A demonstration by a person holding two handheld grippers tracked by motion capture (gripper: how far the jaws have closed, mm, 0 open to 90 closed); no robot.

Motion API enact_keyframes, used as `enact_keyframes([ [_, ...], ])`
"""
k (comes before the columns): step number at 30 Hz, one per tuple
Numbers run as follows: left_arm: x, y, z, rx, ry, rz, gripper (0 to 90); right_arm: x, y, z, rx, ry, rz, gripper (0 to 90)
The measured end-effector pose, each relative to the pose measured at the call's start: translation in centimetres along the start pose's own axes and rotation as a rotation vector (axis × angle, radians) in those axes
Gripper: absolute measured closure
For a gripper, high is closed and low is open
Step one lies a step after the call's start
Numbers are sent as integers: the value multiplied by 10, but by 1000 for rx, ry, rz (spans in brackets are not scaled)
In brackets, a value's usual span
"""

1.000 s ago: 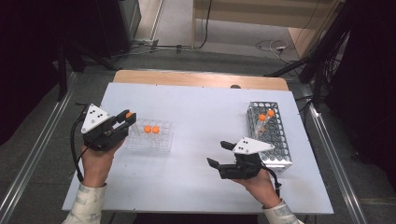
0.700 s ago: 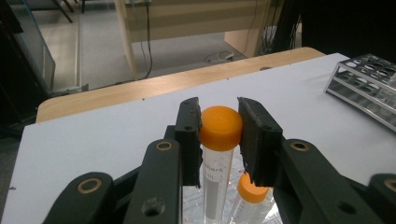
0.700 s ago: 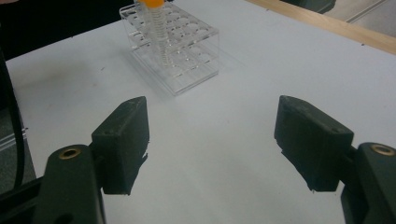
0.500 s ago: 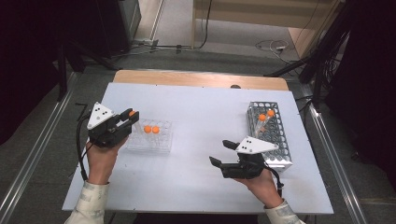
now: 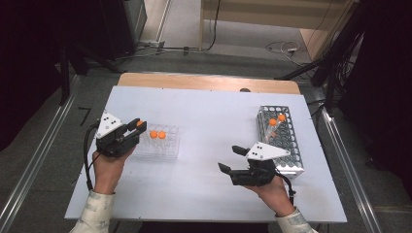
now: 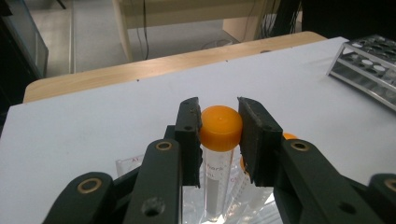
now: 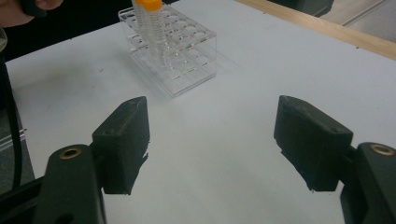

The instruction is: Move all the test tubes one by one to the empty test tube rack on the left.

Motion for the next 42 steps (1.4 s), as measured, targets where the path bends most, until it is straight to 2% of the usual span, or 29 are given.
enact_keyframes([
  [7, 0, 12, -6, 30, -6, -4, 704, 0, -1, 2, -6, 2, 3, 252],
  [23, 1, 10, -1, 18, -7, 6, 626, 0, -1, 1, -6, 2, 5, 252],
  [28, 0, 8, 3, 3, 33, 34, 540, -3, -2, 3, -11, 11, 1, 252],
  [31, -2, 4, 7, -16, 45, 56, 457, -8, -3, 6, -20, 26, -16, 287],
  [33, -2, 1, 9, -31, 33, 62, 388, -13, -4, 9, -25, 36, -33, 290],
  [36, -2, 0, 11, -37, 14, 64, 319, -21, -4, 11, -24, 65, -29, 280],
  [42, -1, 0, 13, -37, 2, 69, 295, -50, -7, 24, -44, 148, -60, 280],
])
Point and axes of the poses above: each handheld gripper's, and its own axes: z roughly backward along the jaws, y roughly out of its underside, x roughly to its left, the point moved 9 cm from there along -z, roughly forward along the jaws, and after that the axes turned 6 degrees about y, right-handed, at the moved point
